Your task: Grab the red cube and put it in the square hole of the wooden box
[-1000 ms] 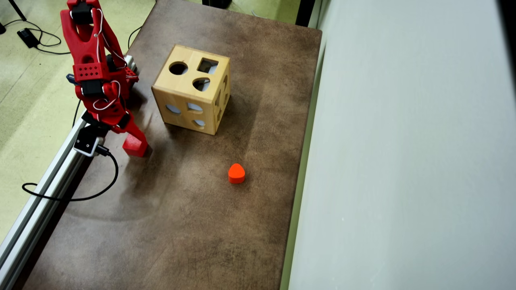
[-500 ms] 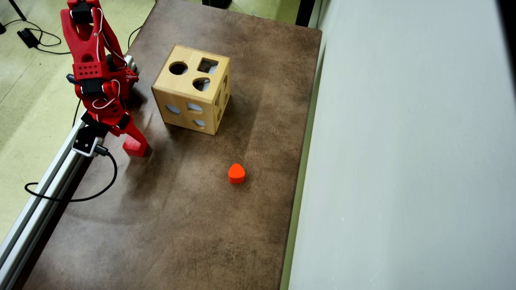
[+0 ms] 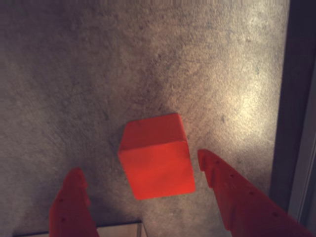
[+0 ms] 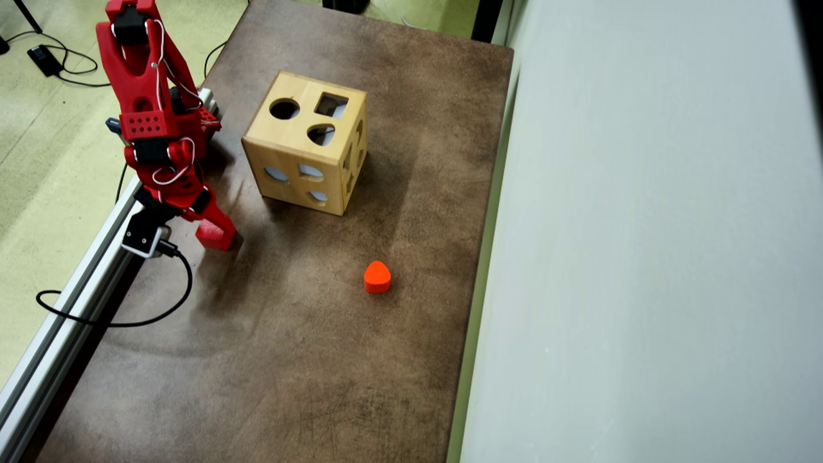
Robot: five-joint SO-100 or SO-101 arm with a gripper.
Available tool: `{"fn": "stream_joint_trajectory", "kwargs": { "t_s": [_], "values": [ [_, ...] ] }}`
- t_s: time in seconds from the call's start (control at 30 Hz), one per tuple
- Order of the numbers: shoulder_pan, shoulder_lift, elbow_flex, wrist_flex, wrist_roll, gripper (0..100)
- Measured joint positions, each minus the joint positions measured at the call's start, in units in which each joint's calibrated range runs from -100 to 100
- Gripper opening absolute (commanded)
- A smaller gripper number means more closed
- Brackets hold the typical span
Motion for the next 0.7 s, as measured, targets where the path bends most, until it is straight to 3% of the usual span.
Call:
{"fn": "stream_joint_trajectory", "kwargs": {
  "t_s": [0.7],
  "values": [
    [-2.5, 7.2, 0.0, -0.7, 0.0, 35]
  ]
}}
